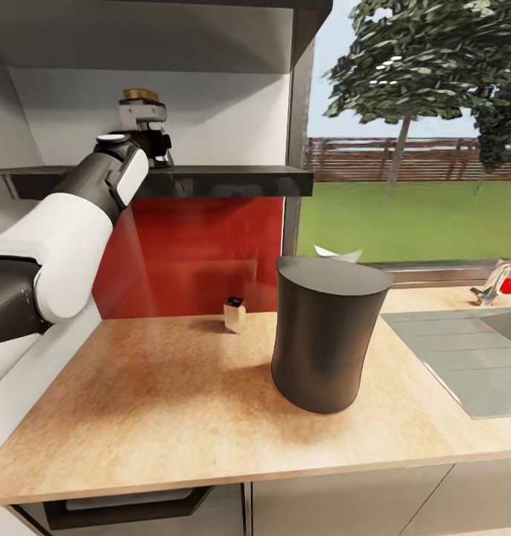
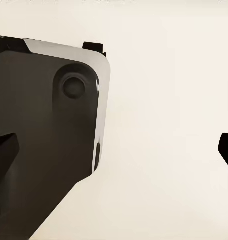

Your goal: Set up a coffee station on the kitchen countertop: keep the coffee maker on the countertop, move the bottle of coffee from the kitchen shelf to the counter next to the coffee maker, place a paper coffee filter on top of the coffee maker, put the saucer next to the coffee maker with the coffee cup on the saucer, and place the electric kettle next to the coffee maker.

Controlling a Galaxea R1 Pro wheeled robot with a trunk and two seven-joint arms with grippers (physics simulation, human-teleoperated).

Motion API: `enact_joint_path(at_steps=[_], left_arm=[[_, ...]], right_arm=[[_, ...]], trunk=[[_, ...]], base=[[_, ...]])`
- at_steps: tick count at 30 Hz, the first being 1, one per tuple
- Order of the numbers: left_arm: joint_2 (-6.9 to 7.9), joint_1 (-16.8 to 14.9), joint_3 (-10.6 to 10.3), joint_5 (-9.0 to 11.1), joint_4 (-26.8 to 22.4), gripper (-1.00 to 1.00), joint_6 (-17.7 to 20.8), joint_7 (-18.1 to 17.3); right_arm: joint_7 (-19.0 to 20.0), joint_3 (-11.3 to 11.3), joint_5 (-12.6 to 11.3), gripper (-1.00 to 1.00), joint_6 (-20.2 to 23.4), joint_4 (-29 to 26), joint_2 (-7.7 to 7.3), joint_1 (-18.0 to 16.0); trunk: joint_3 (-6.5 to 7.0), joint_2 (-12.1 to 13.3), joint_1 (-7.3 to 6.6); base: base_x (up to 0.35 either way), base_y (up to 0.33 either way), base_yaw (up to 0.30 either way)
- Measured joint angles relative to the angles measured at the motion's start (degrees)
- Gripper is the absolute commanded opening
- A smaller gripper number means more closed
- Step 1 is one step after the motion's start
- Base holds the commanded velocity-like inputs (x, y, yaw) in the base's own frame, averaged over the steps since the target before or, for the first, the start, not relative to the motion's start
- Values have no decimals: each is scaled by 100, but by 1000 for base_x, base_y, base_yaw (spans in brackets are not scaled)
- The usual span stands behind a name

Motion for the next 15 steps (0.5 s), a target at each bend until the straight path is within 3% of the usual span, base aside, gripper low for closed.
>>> enact_joint_path(at_steps=[6,15], left_arm=[[0,49,0,0,26,100,-221,0],[0,61,-5,0,12,100,-260,-2]], right_arm=[[0,-1,0,100,0,0,0,0],[0,-1,1,100,0,0,0,0]], trunk=[[0,0,0],[0,0,0]], base=[[9,0,0],[0,0,0]])
